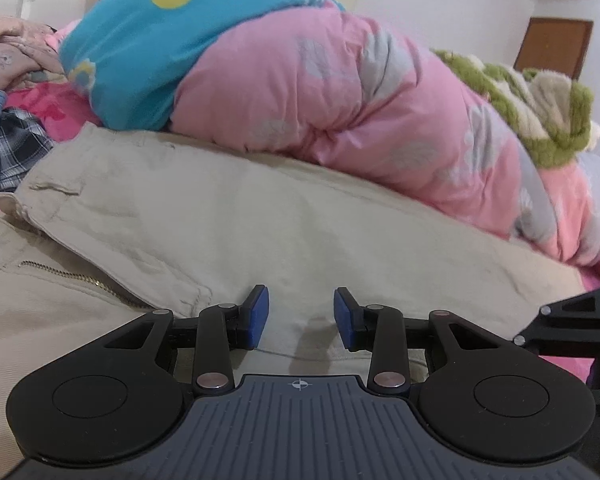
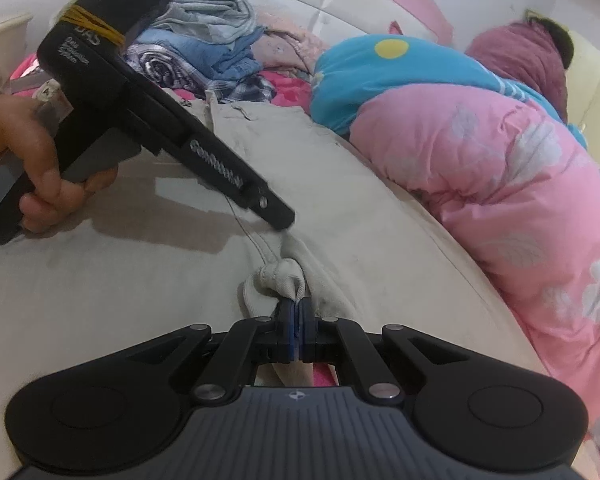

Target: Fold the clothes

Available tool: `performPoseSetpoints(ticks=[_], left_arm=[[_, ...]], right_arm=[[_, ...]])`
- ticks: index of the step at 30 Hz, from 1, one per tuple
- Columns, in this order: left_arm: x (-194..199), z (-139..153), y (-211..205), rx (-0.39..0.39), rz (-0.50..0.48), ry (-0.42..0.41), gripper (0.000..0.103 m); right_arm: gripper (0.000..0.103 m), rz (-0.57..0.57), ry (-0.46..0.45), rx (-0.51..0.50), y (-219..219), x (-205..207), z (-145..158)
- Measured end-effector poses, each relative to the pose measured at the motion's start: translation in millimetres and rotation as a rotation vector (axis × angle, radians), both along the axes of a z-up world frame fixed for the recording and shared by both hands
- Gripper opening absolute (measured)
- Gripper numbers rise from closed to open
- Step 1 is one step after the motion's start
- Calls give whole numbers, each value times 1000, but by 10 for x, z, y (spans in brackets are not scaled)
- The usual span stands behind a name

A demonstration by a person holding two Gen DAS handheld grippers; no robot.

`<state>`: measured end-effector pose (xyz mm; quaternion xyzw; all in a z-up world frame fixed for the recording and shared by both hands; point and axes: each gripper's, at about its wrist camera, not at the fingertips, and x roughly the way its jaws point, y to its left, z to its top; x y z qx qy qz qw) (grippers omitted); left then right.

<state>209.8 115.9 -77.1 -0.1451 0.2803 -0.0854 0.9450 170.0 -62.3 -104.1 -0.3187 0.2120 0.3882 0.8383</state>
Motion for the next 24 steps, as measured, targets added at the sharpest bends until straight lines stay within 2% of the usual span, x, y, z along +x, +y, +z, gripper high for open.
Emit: performPoseSetpoints(ticks=[2, 5, 8, 12, 17, 19, 24], left_arm=[[-33, 31, -13, -8, -19, -10, 37], [-88, 70, -80, -15, -67, -21, 38], [-164, 108, -209, -7, -136, -42, 39], [-203, 64, -404, 37, -201, -35, 39], [-178, -6, -486, 55, -223, -10, 39], [-163, -13, -469, 46, -222, -5, 39], [-184, -22, -510, 63, -235, -6, 31]], right_arm=[[4, -21, 20, 28, -61, 3, 58], [14, -61, 57, 108, -247, 50, 212], [26, -137, 110, 211, -457, 226, 406], [36, -244, 211, 263, -502, 632, 475], [39, -384, 356, 293, -372, 1109, 300], [39, -416, 378, 290, -329, 1213, 219], [39, -393, 444, 290, -176, 1332, 145]])
